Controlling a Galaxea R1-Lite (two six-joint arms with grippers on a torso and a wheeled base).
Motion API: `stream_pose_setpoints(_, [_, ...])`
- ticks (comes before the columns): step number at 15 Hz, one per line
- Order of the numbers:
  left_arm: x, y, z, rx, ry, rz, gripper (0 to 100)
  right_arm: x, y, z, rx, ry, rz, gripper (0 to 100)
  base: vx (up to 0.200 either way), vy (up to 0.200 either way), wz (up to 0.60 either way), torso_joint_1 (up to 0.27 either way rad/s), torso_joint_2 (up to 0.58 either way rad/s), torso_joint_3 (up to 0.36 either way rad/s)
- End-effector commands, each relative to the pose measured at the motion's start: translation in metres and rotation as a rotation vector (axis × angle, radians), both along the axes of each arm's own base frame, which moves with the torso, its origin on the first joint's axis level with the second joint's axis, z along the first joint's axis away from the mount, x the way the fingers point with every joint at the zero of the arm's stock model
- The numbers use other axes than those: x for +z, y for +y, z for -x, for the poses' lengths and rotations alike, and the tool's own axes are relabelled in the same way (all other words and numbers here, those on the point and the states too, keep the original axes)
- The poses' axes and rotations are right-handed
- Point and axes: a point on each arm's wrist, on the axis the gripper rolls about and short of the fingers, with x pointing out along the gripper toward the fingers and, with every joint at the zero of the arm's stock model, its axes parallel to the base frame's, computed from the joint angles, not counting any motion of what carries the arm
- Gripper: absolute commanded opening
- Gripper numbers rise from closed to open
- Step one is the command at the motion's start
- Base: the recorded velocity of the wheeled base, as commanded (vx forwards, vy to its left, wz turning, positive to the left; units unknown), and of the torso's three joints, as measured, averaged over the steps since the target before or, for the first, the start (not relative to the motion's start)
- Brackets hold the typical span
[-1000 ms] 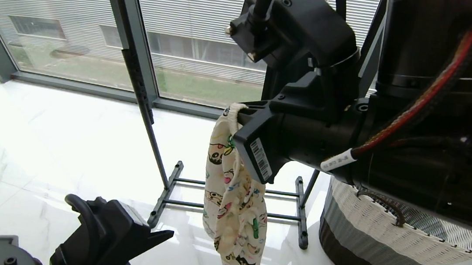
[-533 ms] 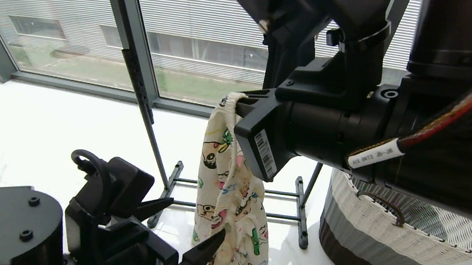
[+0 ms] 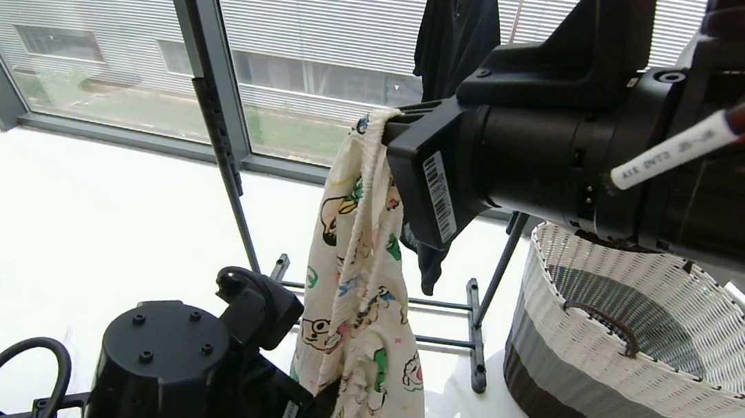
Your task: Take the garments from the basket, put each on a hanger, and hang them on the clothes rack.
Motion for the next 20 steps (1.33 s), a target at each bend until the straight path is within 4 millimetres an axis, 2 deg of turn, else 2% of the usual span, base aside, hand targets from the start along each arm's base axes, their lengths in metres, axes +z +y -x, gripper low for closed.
stream_pose_setpoints(1, [-0.015, 0.014, 0.001, 0.03, 0.038, -0.074, 100, 0.001, -0.006, -0.011, -0.041, -0.003, -0.008, 0, 0.0, 0.0, 0.0, 0.0, 0.0, 0.0])
stream_pose_setpoints(3, [-0.01, 0.017, -0.001, 0.043, 0.018, -0.054, 100, 0.0, -0.011, -0.024, -0.085, -0.002, -0.005, 0, 0.0, 0.0, 0.0, 0.0, 0.0, 0.0])
stream_pose_setpoints(4, [-0.007, 0.018, 0.0, 0.04, 0.007, -0.044, 0, -0.001, -0.013, -0.028, -0.099, 0.0, -0.002, 0, 0.0, 0.0, 0.0, 0.0, 0.0, 0.0])
stream_pose_setpoints(8, [0.0, 0.024, 0.006, 0.04, -0.025, -0.032, 0, -0.014, -0.021, -0.038, -0.145, 0.02, 0.04, 0, 0.0, 0.0, 0.0, 0.0, 0.0, 0.0])
stream_pose_setpoints(11, [0.002, 0.054, 0.037, -0.01, -0.12, -0.153, 0, -0.033, -0.052, -0.046, -0.223, 0.053, 0.1, 0, 0.0, 0.0, 0.0, 0.0, 0.0, 0.0])
stream_pose_setpoints(13, [0.022, 0.059, 0.043, -0.067, -0.211, -0.091, 0, -0.041, -0.072, -0.043, -0.255, 0.065, 0.119, 0, 0.0, 0.0, 0.0, 0.0, 0.0, 0.0])
stream_pose_setpoints(14, [0.04, 0.054, 0.036, -0.085, -0.255, -0.029, 0, -0.046, -0.082, -0.037, -0.258, 0.074, 0.134, 0, 0.0, 0.0, 0.0, 0.0, 0.0, 0.0])
stream_pose_setpoints(16, [0.08, 0.035, 0.004, -0.074, -0.339, 0.05, 0, -0.064, -0.104, -0.019, -0.247, 0.101, 0.182, 0, 0.0, 0.0, 0.0, 0.0, 0.0, 0.0])
stream_pose_setpoints(17, [0.09, 0.027, -0.006, -0.071, -0.358, 0.065, 0, -0.072, -0.111, -0.013, -0.241, 0.111, 0.201, 0, 0.0, 0.0, 0.0, 0.0, 0.0, 0.0])
stream_pose_setpoints(18, [0.103, 0.013, -0.022, -0.077, -0.363, 0.071, 0, -0.088, -0.12, 0.004, -0.197, 0.124, 0.237, 0, 0.0, 0.0, 0.0, 0.0, 0.0, 0.0])
stream_pose_setpoints(19, [0.105, 0.009, -0.026, -0.081, -0.36, 0.071, 0, -0.092, -0.122, 0.01, -0.175, 0.128, 0.249, 0, 0.0, 0.0, 0.0, 0.0, 0.0, 0.0])
stream_pose_setpoints(20, [0.114, 0.003, -0.031, -0.124, -0.335, 0.066, 0, -0.104, -0.124, 0.025, -0.116, 0.135, 0.284, 0, 0.0, 0.0, 0.0, 0.0, 0.0, 0.0])
